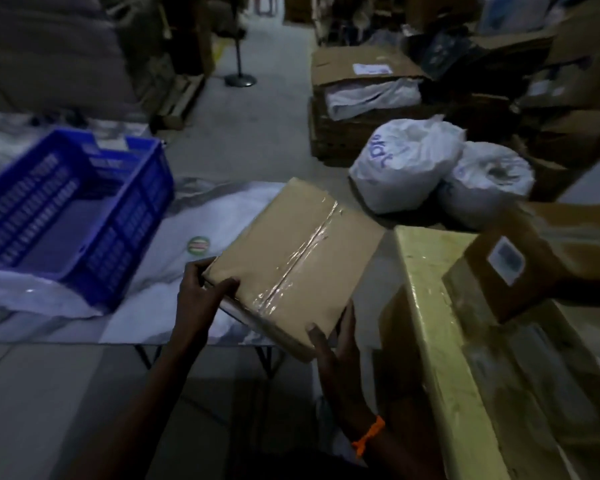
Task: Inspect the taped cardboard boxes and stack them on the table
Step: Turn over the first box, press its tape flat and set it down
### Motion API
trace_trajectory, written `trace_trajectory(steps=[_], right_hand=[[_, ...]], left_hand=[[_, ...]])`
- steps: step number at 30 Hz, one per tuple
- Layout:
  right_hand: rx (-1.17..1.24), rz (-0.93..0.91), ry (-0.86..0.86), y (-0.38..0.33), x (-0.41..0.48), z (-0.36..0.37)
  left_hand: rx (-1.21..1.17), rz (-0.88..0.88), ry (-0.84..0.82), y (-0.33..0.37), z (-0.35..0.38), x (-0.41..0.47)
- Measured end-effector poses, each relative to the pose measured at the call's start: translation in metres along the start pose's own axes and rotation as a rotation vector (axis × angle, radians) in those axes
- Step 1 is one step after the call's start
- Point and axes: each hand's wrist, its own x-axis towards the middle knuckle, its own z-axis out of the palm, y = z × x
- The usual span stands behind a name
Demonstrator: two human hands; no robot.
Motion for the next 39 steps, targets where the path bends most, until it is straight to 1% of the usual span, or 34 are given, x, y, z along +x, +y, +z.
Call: trace_trajectory(steps=[4,7,10,13,15,16,18,19,20,21,23,25,27,29,31,35,37,39], right_hand=[[-0.086,0.111,-0.201,0.022,0.037,0.037],[-0.110,0.201,-0.342,0.042,0.056,0.044],[-0.099,0.225,-0.550,0.042,0.076,0.046],[-0.083,0.221,-0.636,0.036,0.113,0.035],[-0.087,0.189,-0.602,0.031,0.144,0.019],[-0.072,0.154,-0.543,0.029,0.160,0.010],[-0.064,0.087,-0.408,0.029,0.192,-0.011],[-0.075,0.051,-0.346,0.029,0.208,-0.020],[-0.093,0.020,-0.292,0.029,0.225,-0.028],[-0.114,-0.009,-0.254,0.029,0.240,-0.034],[-0.186,-0.077,-0.221,0.032,0.272,-0.041],[-0.262,-0.142,-0.240,0.036,0.300,-0.040],[-0.313,-0.141,-0.336,0.038,0.322,-0.033],[-0.354,-0.098,-0.479,0.039,0.333,-0.025],[-0.380,-0.080,-0.544,0.041,0.334,-0.018],[-0.347,-0.093,-0.461,0.036,0.309,-0.006],[-0.284,-0.081,-0.431,0.025,0.290,0.003],[-0.205,-0.128,-0.422,0.010,0.267,0.014]], left_hand=[[0.057,-0.062,-0.020,-0.018,-0.022,0.050],[0.162,-0.125,-0.045,-0.030,-0.027,0.096],[0.266,-0.187,-0.043,-0.041,-0.026,0.138],[0.411,-0.208,-0.068,-0.051,-0.015,0.158],[0.606,-0.142,-0.047,-0.053,0.001,0.162],[0.723,-0.068,-0.032,-0.053,0.009,0.163],[0.900,0.143,-0.033,-0.050,0.027,0.154],[0.949,0.267,-0.037,-0.050,0.037,0.146],[0.977,0.348,-0.060,-0.053,0.047,0.134],[0.995,0.354,-0.096,-0.055,0.060,0.117],[1.033,0.231,-0.133,-0.062,0.087,0.076],[1.057,0.159,-0.094,-0.063,0.108,0.043],[1.077,0.161,-0.024,-0.065,0.120,0.026],[1.097,0.182,0.047,-0.067,0.123,0.021],[1.111,0.209,0.069,-0.067,0.123,0.022],[1.101,0.180,0.003,-0.069,0.107,0.026],[1.057,0.142,-0.023,-0.070,0.082,0.030],[0.996,0.100,-0.043,-0.071,0.051,0.032]])
